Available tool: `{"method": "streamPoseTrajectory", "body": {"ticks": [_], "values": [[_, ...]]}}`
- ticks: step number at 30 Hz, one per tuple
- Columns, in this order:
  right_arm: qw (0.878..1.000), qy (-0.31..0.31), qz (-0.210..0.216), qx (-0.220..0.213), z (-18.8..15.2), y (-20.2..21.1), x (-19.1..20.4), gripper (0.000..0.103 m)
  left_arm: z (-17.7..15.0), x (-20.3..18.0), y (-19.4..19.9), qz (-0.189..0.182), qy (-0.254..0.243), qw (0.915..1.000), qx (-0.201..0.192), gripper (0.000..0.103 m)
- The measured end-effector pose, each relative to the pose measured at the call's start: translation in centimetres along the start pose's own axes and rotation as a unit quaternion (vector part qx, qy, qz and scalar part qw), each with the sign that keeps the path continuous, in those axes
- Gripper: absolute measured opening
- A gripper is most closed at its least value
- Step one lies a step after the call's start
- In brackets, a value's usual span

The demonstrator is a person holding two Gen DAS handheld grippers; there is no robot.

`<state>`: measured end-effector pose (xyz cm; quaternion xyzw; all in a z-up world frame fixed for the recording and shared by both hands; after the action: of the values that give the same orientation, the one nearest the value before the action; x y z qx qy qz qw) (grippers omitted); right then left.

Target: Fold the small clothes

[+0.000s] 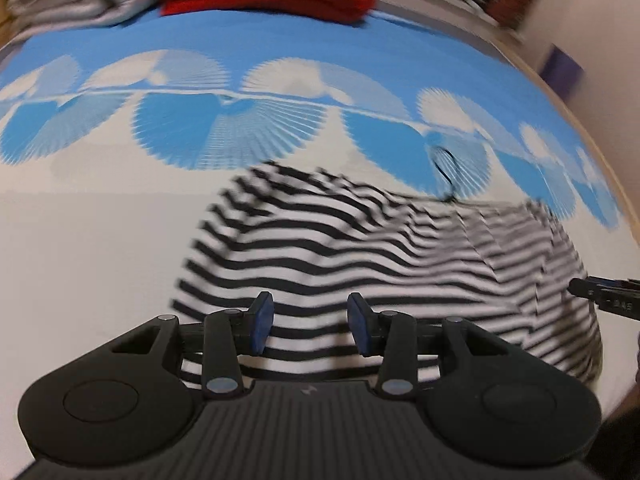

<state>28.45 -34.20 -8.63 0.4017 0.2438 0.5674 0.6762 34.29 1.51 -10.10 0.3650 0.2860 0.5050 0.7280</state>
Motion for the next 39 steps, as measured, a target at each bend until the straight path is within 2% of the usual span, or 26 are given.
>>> {"method": "streamPoseTrajectory", "body": {"ticks": [1, 3, 7, 9, 11, 13, 16, 22, 27, 31, 34, 39], "values": [[1.0, -0.001, -0.007, 0.015, -0.9, -0.8, -0.8, 0.047, 0.0, -0.6, -0.5, -0.004, -0.008, 0.9999, 0.007, 0.046], [0.996, -0.011, -0.046, 0.08, -2.5, -3.3, -2.3, 0.049, -0.1, -1.3, -1.4, -0.008, -0.013, 0.9997, 0.02, 0.046], [0.998, -0.001, -0.041, 0.051, -1.9, -3.0, -1.8, 0.05, -0.9, -2.3, -3.8, 0.002, -0.022, 0.9975, 0.067, 0.046], [0.998, 0.0, -0.041, 0.053, -2.1, -2.8, -2.0, 0.05, -1.6, -2.5, -4.7, 0.017, -0.035, 0.9952, 0.09, 0.046], [0.997, 0.005, -0.047, 0.063, -2.5, -2.7, -2.4, 0.052, -1.8, -2.5, -4.8, 0.025, -0.039, 0.9946, 0.093, 0.046], [0.996, 0.019, -0.052, 0.063, -2.3, -2.4, -2.4, 0.053, -1.7, -2.2, -4.4, 0.027, -0.027, 0.9957, 0.085, 0.046], [0.997, 0.018, -0.06, 0.034, -1.5, -0.8, -2.4, 0.053, -1.4, -1.5, -3.1, 0.034, -0.008, 0.9978, 0.057, 0.046], [0.996, -0.01, -0.039, -0.084, 1.0, 6.5, -3.5, 0.053, -1.1, -0.8, -0.3, 0.06, 0.01, 0.998, 0.018, 0.047], [0.989, -0.009, 0.001, -0.146, 1.4, 11.7, -4.2, 0.055, -1.3, -1.0, 1.6, 0.072, 0.01, 0.9973, -0.002, 0.047], [0.987, -0.036, 0.018, -0.156, 1.1, 12.9, -5.2, 0.057, -1.5, -1.7, 2.9, 0.088, 0.003, 0.9959, -0.018, 0.047], [0.987, -0.06, 0.018, -0.146, 0.7, 12.5, -5.9, 0.057, -1.8, -2.4, 3.7, 0.101, -0.005, 0.9945, -0.029, 0.047], [0.987, -0.059, 0.016, -0.148, 0.2, 12.6, -6.5, 0.057, -2.0, -4.4, 4.9, 0.119, -0.041, 0.9908, -0.049, 0.047]]}}
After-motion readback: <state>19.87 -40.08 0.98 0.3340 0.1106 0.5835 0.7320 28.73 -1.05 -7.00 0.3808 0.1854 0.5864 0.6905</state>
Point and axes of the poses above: each gripper's, at about its wrist camera, not at the fingertips, and y roughly against the way its jaws point, x to its left, z to its top, the point moved 5 cm from there along -y, roughly the way its jaws point, and after that the axes turned 12 degrees about -y, right-handed, at the moved point
